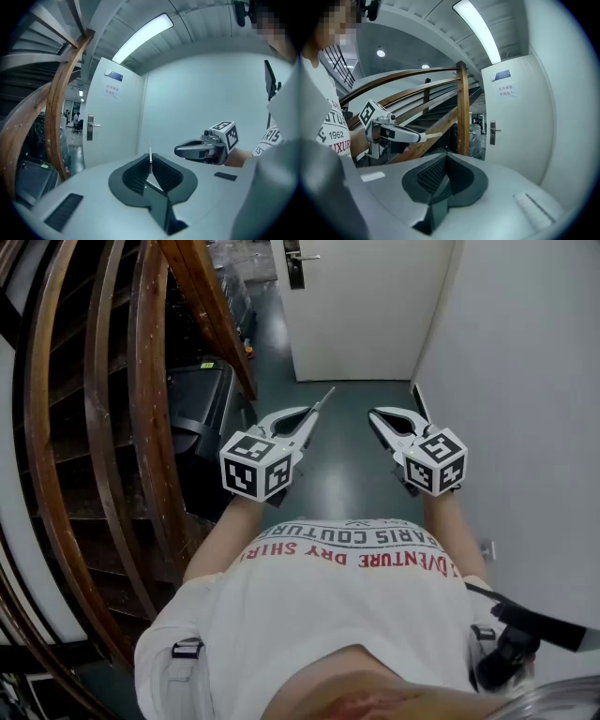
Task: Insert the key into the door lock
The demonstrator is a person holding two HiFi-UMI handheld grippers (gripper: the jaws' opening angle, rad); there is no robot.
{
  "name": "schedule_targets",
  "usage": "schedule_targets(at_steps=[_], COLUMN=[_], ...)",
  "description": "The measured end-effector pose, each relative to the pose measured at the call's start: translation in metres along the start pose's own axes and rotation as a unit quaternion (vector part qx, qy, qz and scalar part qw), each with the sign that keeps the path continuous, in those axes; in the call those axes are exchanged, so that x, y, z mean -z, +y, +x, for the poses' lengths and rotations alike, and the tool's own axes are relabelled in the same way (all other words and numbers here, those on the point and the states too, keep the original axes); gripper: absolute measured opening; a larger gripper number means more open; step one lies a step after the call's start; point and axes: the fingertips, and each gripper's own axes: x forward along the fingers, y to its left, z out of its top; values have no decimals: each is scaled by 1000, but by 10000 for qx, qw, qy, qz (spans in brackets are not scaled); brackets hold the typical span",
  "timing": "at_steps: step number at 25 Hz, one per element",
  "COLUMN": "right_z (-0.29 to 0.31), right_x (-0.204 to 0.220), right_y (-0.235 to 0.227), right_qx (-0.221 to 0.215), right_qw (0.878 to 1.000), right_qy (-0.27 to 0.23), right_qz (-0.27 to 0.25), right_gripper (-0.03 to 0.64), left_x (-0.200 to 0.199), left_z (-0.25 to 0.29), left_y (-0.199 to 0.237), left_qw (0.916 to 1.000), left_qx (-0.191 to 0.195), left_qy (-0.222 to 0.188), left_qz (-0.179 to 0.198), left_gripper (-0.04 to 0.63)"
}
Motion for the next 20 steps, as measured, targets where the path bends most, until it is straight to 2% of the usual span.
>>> schedule_targets(at_steps=[15, 20], right_z=[-9, -11], right_x=[4, 5], right_y=[1, -11], right_qx=[-57, 32], right_qw=[9999, 10000], right_qy=[-102, -64], right_qz=[21, -3], right_gripper=[3, 3], left_x=[4, 0], left_z=[6, 12], left_y=[-7, -8], left_qw=[9999, 10000], left_qx=[30, 92], left_qy=[-28, -20], left_qz=[-100, 4], left_gripper=[23, 23])
